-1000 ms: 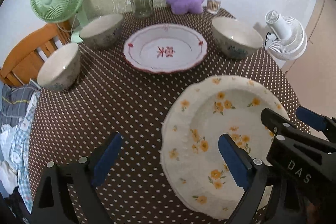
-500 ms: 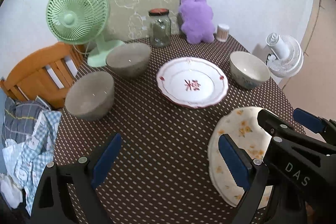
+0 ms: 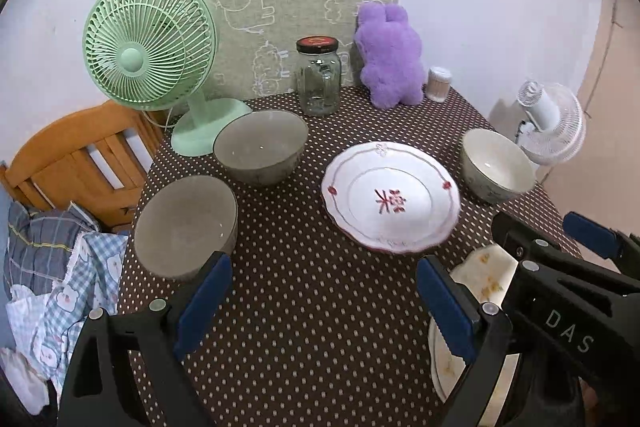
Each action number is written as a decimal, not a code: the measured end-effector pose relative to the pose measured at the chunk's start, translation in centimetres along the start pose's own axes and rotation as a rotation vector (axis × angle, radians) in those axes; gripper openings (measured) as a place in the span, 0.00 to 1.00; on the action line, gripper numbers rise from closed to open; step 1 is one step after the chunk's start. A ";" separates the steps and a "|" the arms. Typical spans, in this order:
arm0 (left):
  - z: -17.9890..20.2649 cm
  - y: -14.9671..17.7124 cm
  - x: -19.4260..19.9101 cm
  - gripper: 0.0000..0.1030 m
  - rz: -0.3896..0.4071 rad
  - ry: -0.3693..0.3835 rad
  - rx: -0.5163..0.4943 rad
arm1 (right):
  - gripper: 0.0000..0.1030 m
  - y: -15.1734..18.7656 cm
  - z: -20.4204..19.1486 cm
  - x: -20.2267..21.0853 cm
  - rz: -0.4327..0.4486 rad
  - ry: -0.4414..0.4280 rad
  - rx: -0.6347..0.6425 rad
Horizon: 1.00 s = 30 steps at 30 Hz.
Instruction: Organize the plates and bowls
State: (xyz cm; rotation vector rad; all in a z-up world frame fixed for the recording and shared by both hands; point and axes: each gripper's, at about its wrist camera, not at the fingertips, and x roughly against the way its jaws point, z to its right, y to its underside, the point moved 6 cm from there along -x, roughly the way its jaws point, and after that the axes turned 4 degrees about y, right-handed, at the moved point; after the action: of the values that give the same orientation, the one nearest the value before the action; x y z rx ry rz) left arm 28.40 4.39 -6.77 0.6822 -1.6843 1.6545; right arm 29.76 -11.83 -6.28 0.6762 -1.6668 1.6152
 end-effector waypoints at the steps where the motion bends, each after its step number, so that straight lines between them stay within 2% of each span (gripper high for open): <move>1: 0.0 -0.2 -0.3 0.92 0.004 -0.006 0.001 | 0.77 -0.3 0.0 -0.7 -0.007 -0.009 -0.010; 10: 1.4 -2.7 -5.2 0.91 -0.005 -0.018 0.001 | 0.77 -2.5 0.4 -5.2 -0.003 0.005 -0.050; 20: 1.8 -3.2 -9.9 0.90 -0.022 -0.039 0.012 | 0.75 -3.5 0.7 -10.4 -0.061 -0.003 -0.052; 21: 1.8 -3.1 -10.3 0.89 -0.029 -0.044 0.012 | 0.71 -3.5 0.6 -10.9 -0.070 -0.002 -0.046; 30: 1.6 -2.7 -14.1 0.76 -0.094 -0.063 0.023 | 0.62 -3.0 0.5 -14.4 -0.141 0.005 -0.043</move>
State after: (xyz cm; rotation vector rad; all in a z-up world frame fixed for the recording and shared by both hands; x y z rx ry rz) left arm 39.30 1.44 -15.73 0.8194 -1.6537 1.6038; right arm 40.85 -14.12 -15.69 0.7503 -1.6086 1.4767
